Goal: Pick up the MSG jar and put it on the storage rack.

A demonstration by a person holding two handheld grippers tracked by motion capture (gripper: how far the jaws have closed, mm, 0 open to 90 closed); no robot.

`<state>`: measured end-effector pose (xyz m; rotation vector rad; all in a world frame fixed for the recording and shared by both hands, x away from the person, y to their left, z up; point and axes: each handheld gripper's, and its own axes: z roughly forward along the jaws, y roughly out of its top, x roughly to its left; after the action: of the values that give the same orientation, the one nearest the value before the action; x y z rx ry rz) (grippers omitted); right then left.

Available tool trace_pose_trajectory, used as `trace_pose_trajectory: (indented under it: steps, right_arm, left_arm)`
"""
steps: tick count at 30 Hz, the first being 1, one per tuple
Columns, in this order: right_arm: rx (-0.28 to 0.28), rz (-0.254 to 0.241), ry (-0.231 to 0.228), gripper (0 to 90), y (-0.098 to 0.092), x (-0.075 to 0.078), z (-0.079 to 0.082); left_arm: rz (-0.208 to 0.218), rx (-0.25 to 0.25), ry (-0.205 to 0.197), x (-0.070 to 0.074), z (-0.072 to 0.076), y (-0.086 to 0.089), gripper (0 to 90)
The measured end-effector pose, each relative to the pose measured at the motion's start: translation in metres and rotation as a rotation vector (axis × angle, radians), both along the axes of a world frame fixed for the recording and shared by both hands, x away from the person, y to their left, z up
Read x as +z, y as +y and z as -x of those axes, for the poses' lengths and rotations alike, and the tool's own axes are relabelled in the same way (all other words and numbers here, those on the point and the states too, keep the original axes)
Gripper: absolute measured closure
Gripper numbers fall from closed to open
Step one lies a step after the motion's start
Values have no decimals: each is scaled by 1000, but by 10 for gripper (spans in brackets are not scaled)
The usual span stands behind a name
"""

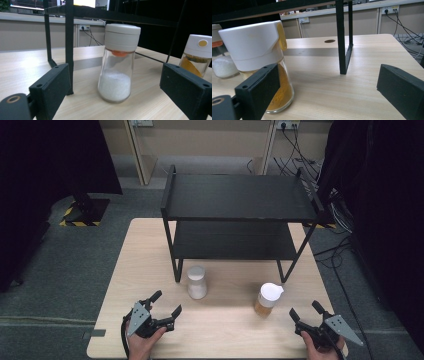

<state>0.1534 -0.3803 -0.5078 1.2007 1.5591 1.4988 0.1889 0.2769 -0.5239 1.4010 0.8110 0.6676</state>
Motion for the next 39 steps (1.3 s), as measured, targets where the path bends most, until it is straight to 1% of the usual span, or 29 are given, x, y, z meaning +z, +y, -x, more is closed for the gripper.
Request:
trace_pose_trajectory:
  steps: [5,9,12,17,19,24,30,34,38,39]
  right_arm:
    - [1,11,-2,50,1,0,0]
    - [0,11,-5,49,1,0,1]
    - [1,9,-7,50,1,0,1]
    - [2,8,-6,50,0,0,0]
    - [3,8,-7,50,0,-1,0]
    - [4,11,-6,50,1,0,0]
    - [5,12,-6,50,1,0,0]
    - [6,13,-6,50,0,0,0]
    - [7,11,-8,50,0,-1,0]
    - [8,10,-8,50,0,-1,0]
  left_arm:
    - [-14,-23,-9,7,-10,-7,89]
    - [-42,-45,-15,12,-18,-15,85]
    - [-52,-53,-18,15,-24,-20,85]
    - [-62,-59,-13,17,-30,-24,86]
    - [-67,-64,-3,18,-34,-26,87]
    - [-80,-65,6,20,-40,-30,98]
    - [-96,-75,2,25,-48,-38,101]
    - [-121,-84,-5,30,-55,-46,111]
    - [-126,-87,-7,32,-58,-52,121]
    - [-129,-81,-5,32,-59,-53,121]
